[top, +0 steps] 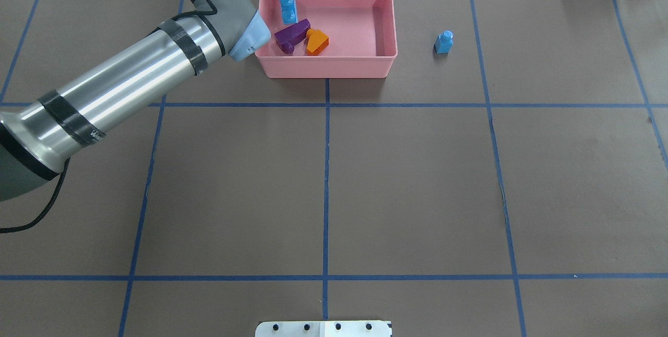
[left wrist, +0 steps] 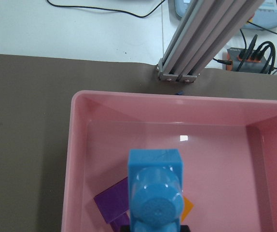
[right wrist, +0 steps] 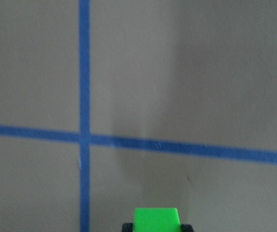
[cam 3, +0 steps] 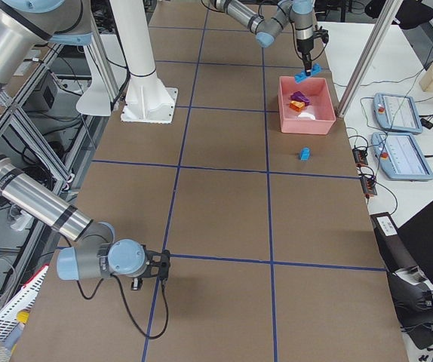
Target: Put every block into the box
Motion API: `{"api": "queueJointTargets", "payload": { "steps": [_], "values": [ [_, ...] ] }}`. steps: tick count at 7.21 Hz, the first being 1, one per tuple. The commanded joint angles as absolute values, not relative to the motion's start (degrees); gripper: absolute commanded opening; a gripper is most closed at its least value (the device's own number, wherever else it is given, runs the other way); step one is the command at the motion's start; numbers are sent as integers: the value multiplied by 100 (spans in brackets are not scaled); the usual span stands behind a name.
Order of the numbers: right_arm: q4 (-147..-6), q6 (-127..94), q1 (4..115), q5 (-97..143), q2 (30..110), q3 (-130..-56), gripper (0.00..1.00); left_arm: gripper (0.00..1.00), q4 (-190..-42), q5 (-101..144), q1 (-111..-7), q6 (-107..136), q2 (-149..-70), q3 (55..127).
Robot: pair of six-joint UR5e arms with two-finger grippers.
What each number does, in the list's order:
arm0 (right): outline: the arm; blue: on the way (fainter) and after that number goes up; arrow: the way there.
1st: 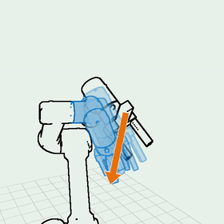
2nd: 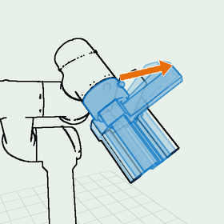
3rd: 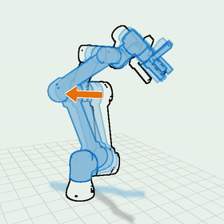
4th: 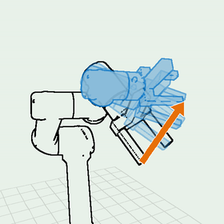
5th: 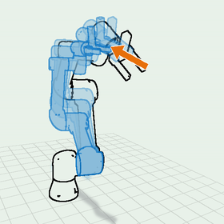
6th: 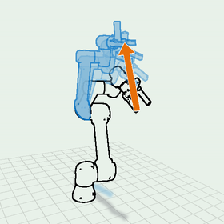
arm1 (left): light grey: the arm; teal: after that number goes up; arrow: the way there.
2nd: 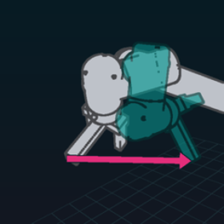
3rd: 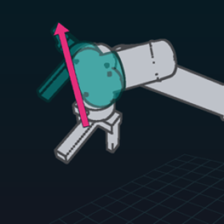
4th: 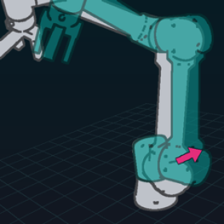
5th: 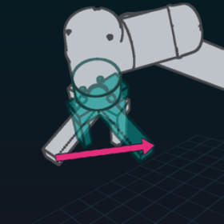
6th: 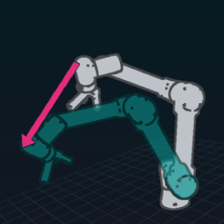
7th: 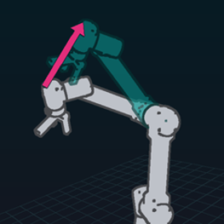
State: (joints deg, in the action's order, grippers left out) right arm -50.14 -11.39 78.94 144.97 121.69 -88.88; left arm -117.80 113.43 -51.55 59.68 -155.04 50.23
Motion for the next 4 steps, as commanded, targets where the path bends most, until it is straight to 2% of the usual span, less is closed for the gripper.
{"api": "queueJointTargets", "payload": {
  "steps": [1,3,4],
  "values": [
    [-6643,-1931,7919,15017,10145,-9088,0,100,-11830,11145,-5054,5950,-15513,5001],
    [-9128,-2414,7762,14968,7449,-8904,0,100,-11725,11179,-5115,5959,-15478,5315],
    [-9636,-2878,7561,14942,6261,-8373,0,100,-11716,11214,-5194,5942,-15321,5596]
  ]
}}
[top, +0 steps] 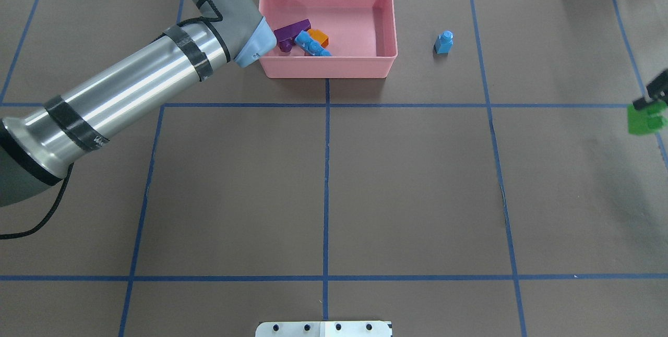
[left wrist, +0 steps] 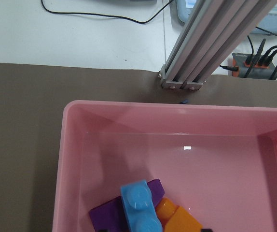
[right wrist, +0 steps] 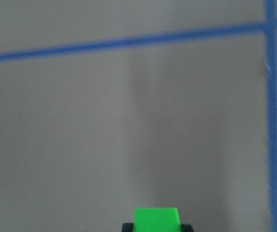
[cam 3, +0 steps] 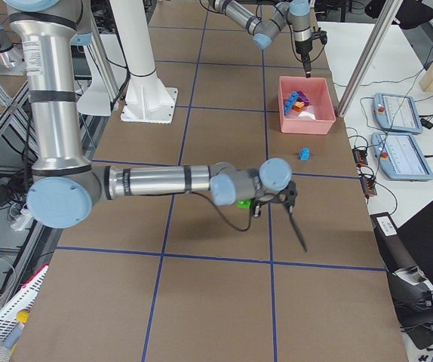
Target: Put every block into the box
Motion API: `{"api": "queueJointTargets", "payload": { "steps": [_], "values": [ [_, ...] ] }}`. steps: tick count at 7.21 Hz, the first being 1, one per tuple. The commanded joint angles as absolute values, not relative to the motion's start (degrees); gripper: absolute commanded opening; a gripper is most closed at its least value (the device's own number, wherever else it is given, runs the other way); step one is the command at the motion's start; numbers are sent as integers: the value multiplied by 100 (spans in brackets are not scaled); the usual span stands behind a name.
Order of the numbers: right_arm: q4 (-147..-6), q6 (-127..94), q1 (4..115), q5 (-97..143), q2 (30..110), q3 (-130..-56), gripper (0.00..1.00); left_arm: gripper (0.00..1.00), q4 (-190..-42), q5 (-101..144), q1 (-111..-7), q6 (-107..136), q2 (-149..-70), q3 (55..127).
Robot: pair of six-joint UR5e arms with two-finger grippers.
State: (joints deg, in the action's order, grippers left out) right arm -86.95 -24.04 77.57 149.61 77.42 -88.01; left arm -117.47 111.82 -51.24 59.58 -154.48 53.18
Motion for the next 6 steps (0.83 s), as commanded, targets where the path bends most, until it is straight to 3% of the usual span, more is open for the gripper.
{"api": "queueJointTargets", "payload": {
  "steps": [1,3,4,6],
  "values": [
    [-9624,-3561,7332,14941,5196,-7628,0,100,-11655,11493,-5264,5915,-14937,6034],
    [-9606,-4356,6858,14523,3498,-6466,0,100,-11628,11819,-5544,5497,-13587,7428],
    [-8997,-4951,6412,13850,3011,-5990,0,100,-11419,12117,-5798,5180,-12866,8192],
    [-6523,-7094,5577,12498,2386,-4587,0,100,-11110,12410,-6099,4381,-11537,9400]
  ]
}}
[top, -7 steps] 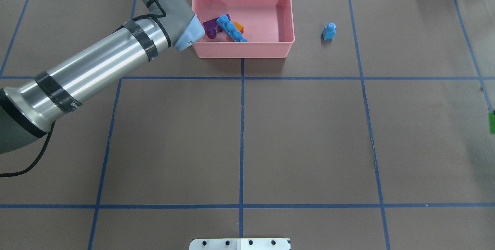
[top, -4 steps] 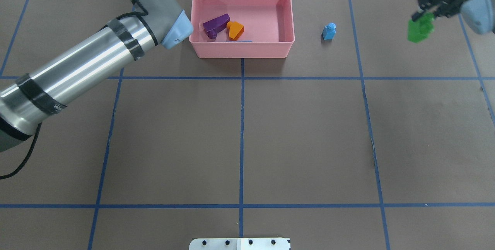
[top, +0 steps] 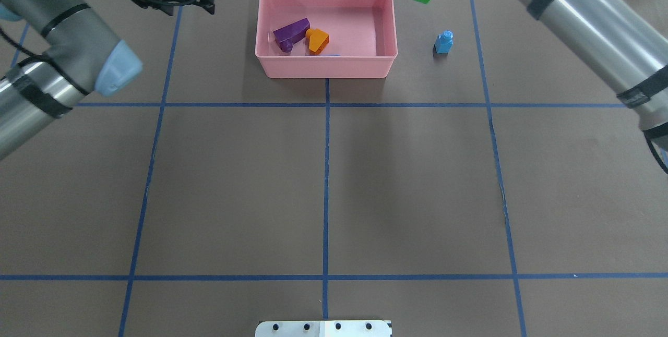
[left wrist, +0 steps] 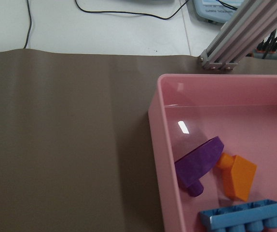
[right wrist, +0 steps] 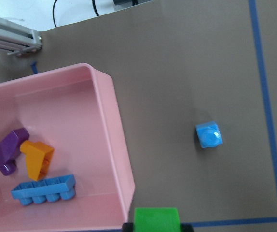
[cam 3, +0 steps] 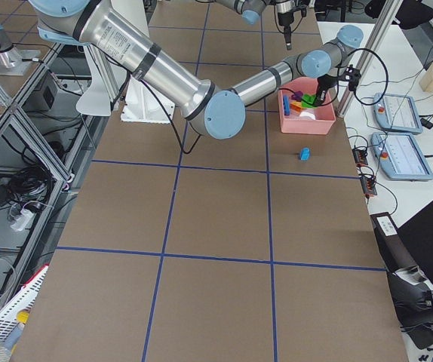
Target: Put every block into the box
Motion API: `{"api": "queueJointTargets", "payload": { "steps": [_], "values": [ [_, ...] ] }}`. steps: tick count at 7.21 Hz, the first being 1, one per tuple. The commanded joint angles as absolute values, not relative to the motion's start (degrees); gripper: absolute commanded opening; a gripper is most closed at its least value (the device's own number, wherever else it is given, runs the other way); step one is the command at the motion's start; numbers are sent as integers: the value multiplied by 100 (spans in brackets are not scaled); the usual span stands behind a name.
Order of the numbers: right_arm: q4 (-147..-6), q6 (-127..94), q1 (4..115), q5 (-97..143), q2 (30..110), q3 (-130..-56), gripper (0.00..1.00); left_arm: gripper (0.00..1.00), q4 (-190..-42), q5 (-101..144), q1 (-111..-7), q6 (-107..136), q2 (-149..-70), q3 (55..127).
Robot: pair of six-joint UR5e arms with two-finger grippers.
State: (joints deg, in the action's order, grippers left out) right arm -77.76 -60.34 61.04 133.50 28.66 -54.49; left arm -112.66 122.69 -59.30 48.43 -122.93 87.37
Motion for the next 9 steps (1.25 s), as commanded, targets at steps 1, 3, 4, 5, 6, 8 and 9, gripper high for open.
{"api": "queueJointTargets", "payload": {
  "steps": [1,3,4,5,6,8,9],
  "values": [
    [-6130,-7345,5250,11880,1860,-3840,0,100,-11109,12410,-6204,4029,-11053,9674],
    [-5889,-7356,4897,11280,1819,-3692,99,100,-11109,12401,-6258,3833,-10496,10027],
    [-5889,-7278,4991,11433,1845,-3726,100,100,-11109,12401,-6249,3823,-10320,10159],
    [-5923,-6886,5349,11913,1933,-3727,100,100,-11118,12401,-6258,3815,-10214,10212],
    [-6080,-6369,5805,12518,2142,-3779,100,100,-11109,12401,-6258,3667,-10056,10317],
    [-6179,-5419,5906,12542,2994,-4148,100,100,-10578,12471,-6345,3490,-9854,10580],
    [-6135,-5327,5854,12472,3249,-4157,100,100,-9877,12593,-6528,2958,-9731,10939]
  ]
}}
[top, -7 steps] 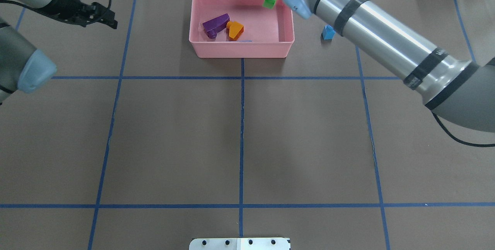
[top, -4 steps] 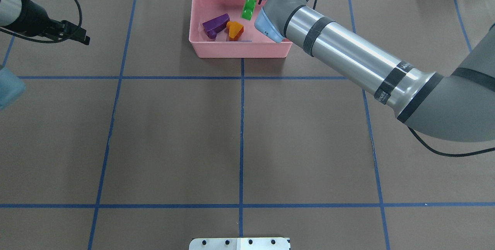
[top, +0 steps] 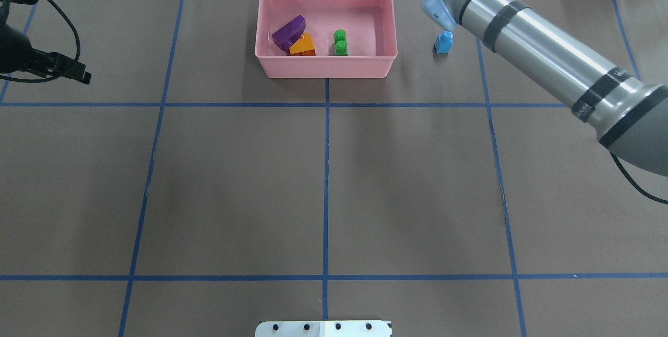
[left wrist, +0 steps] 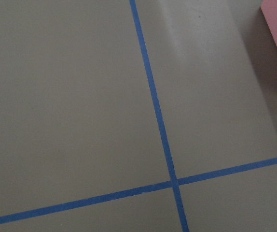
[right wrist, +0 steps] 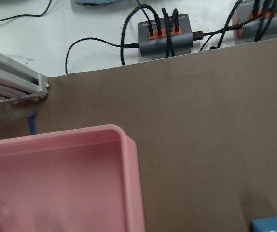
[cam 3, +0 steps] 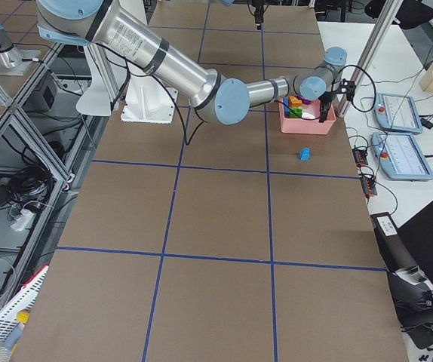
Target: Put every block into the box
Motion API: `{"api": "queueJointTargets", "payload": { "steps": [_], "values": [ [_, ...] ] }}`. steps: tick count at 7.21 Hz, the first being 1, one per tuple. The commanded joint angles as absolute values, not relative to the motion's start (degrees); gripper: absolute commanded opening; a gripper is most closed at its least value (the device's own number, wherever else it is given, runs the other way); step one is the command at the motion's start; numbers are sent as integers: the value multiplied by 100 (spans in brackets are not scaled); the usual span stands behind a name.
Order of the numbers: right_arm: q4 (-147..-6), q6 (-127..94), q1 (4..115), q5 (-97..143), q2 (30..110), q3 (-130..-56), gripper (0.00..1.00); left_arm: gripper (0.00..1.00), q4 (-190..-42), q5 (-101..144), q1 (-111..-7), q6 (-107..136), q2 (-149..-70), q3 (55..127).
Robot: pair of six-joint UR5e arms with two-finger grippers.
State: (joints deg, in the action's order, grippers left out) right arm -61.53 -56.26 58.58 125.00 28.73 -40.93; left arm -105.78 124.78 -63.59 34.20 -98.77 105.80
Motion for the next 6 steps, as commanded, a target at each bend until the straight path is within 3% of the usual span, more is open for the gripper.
{"api": "queueJointTargets", "payload": {
  "steps": [1,5,6],
  "values": [
    [-6152,-5300,5793,12393,3339,-4157,100,100,-9122,12595,-6626,2475,-9721,11229],
    [-6082,-4852,5512,12191,3726,-4148,99,100,-8771,12560,-6627,2355,-9483,11575],
    [-6073,-4852,5459,12190,3770,-4148,91,100,-8763,12568,-6627,2355,-9466,11601]
  ]
}}
